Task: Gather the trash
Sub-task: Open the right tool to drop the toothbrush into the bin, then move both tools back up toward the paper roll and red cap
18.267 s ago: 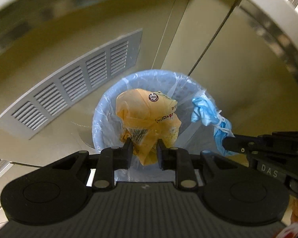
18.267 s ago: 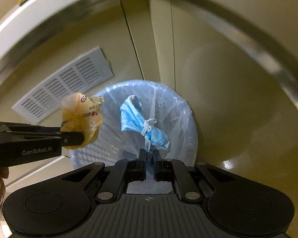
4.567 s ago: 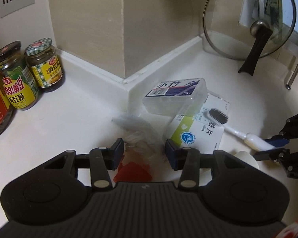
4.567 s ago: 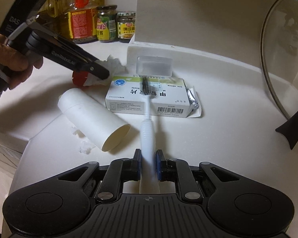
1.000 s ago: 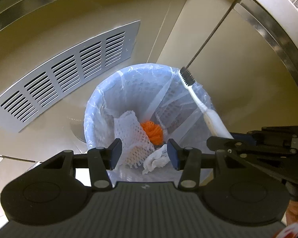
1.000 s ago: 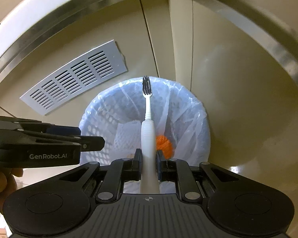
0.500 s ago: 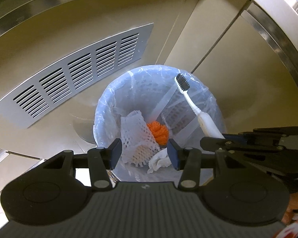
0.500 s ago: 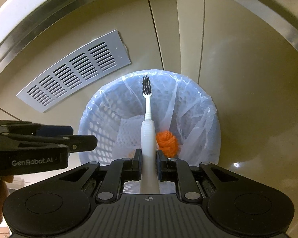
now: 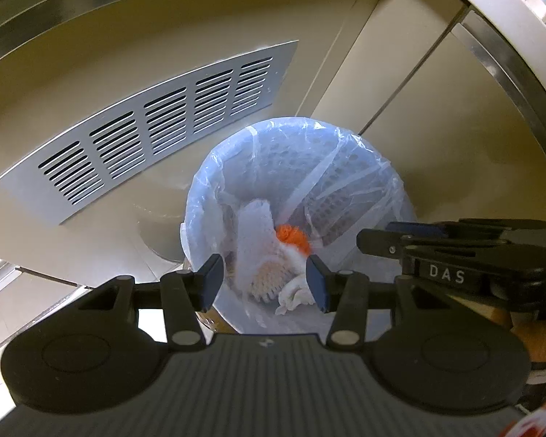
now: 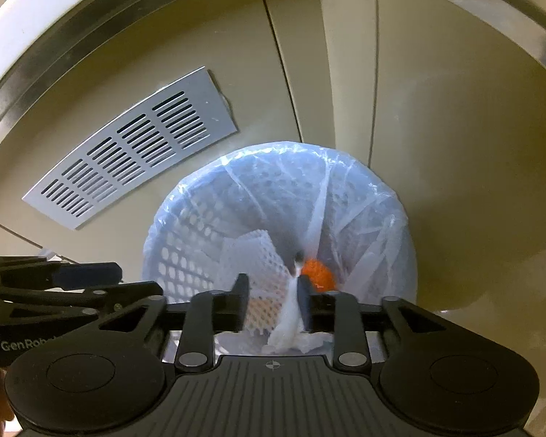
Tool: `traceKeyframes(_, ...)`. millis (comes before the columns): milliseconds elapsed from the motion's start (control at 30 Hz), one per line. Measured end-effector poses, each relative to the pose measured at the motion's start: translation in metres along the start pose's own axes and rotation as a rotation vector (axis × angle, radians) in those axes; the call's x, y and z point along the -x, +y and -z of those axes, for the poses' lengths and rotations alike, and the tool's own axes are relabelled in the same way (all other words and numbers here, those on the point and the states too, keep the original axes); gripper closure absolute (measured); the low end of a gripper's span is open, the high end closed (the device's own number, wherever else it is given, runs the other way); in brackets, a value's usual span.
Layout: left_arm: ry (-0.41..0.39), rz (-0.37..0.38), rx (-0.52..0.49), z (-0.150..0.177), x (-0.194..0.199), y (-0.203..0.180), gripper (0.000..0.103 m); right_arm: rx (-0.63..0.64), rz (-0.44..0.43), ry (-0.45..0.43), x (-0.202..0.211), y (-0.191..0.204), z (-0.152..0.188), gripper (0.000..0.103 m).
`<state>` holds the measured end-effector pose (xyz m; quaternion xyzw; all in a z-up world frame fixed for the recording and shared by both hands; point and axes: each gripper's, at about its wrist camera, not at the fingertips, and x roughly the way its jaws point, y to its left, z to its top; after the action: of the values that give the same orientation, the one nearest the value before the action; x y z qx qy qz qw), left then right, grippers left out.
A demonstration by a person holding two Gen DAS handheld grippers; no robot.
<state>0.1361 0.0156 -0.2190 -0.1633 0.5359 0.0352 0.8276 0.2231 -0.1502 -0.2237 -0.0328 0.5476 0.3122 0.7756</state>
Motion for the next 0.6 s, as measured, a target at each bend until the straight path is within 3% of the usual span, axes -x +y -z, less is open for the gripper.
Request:
traceKeyframes(267, -0.035, 0.025, -0.019, 0.002, 0.030, -0.008, 0.057, -0.009, 0.014, -0.024, 0.042, 0.009, 0.006, 0.067)
traceKeyframes(600, -0.188, 0.100, -0.092, -0.019, 0.112, -0.038, 0.057, -0.014, 0.031, -0.208, 0.143, 0.038, -0.009, 0.063)
